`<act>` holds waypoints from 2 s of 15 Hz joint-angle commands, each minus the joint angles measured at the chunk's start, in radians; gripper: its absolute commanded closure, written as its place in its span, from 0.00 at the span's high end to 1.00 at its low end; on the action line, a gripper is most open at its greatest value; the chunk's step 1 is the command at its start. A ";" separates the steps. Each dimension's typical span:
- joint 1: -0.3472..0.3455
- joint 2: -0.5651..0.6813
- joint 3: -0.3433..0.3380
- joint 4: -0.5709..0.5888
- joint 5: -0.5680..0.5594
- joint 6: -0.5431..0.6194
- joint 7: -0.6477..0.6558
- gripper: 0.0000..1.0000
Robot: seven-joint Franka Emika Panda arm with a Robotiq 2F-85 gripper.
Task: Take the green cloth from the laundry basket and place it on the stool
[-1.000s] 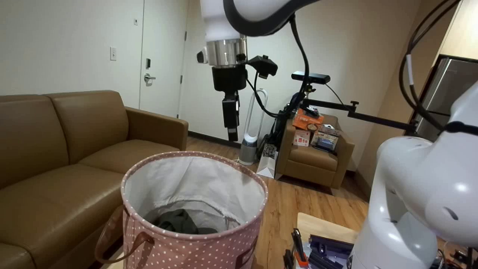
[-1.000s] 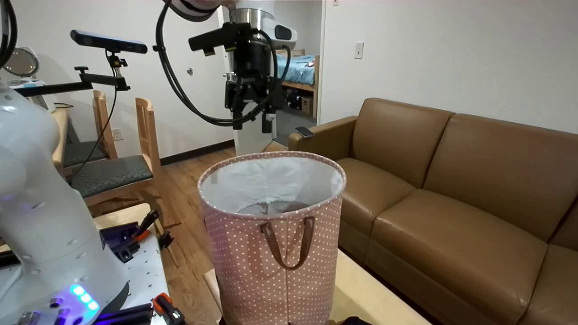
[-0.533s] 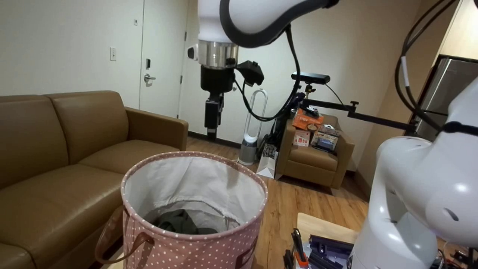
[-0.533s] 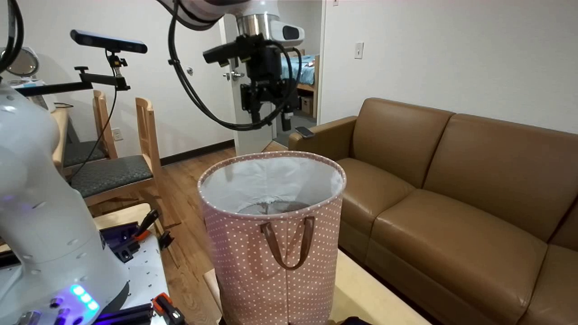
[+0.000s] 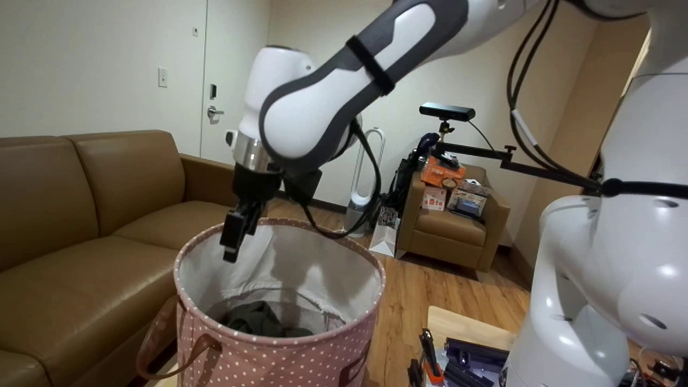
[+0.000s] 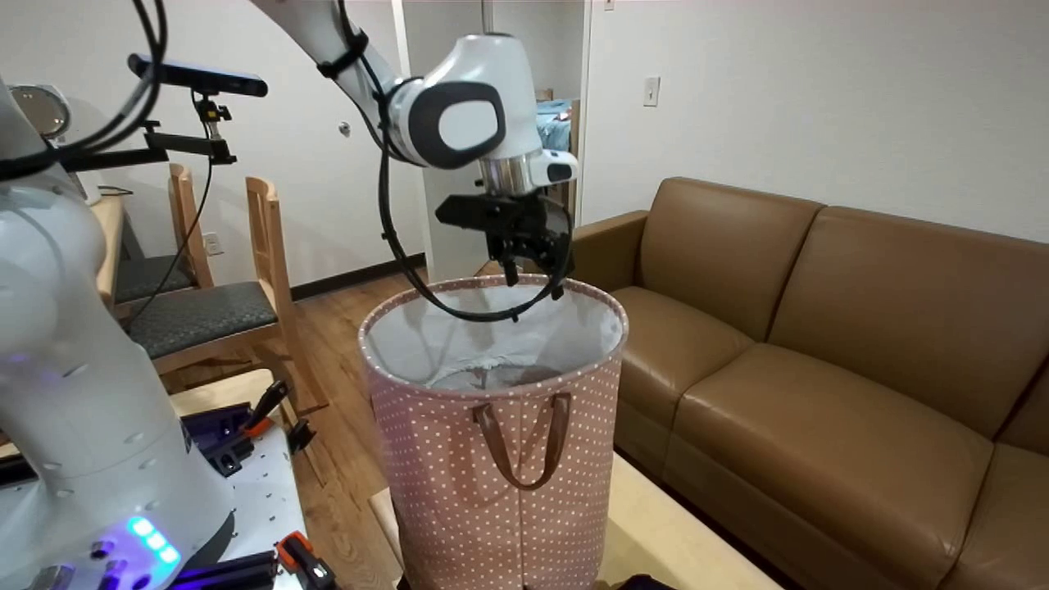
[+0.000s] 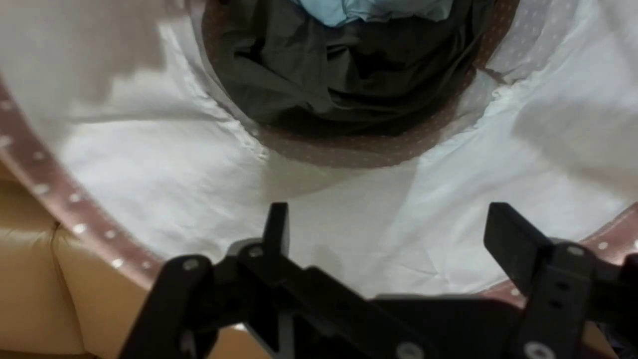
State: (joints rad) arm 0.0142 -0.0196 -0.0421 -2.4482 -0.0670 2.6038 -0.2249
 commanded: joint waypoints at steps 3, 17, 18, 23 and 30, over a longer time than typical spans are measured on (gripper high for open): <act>0.008 0.326 0.043 0.091 0.014 0.285 0.051 1.00; -0.072 0.723 0.186 0.181 0.074 0.429 0.125 1.00; -0.050 0.724 0.153 0.165 0.070 0.438 0.145 1.00; -0.073 0.686 0.091 0.058 0.070 0.501 0.182 1.00; -0.123 0.755 0.151 0.053 0.061 0.494 0.155 1.00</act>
State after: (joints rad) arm -0.0542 0.7047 0.0535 -2.3754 -0.0111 3.0862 -0.0544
